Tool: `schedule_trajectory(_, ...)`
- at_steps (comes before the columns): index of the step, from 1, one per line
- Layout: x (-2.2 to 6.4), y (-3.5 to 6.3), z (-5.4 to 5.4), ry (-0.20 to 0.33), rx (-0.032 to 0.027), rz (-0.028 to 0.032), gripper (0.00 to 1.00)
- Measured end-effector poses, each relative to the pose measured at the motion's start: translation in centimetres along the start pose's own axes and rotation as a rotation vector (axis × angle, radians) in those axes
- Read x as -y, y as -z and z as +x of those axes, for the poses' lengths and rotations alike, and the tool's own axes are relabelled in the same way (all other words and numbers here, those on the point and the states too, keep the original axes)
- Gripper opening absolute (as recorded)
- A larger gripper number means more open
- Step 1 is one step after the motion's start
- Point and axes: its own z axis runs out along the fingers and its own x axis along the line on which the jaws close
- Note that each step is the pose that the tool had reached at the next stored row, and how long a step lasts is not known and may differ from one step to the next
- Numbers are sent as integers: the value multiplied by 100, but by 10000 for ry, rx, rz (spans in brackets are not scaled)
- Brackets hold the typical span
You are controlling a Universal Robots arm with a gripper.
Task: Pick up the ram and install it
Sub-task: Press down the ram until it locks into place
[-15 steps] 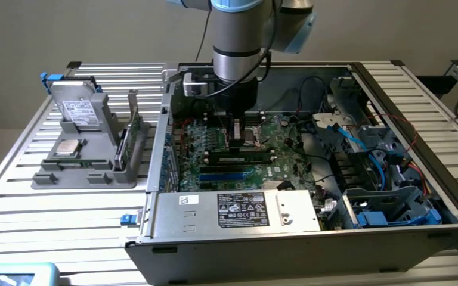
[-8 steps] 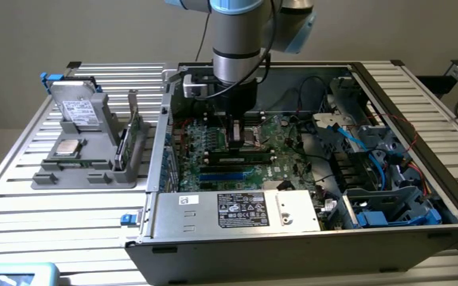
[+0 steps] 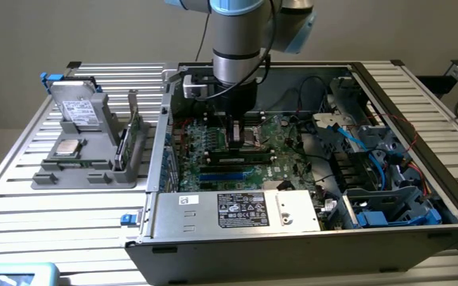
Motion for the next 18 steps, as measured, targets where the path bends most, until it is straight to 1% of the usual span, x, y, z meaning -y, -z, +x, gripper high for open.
schedule_trajectory(2,20,83,12,5,-23,-41,11)
schedule_trajectory(5,96,142,22,8,-24,-80,11)
schedule_trajectory(7,153,160,28,12,-24,-104,11)
schedule_trajectory(9,200,167,39,16,-24,-148,11)
schedule_trajectory(10,216,168,48,20,-27,-175,11)
schedule_trajectory(12,228,166,64,24,-28,-211,11)
schedule_trajectory(18,228,166,65,23,-29,-215,11)
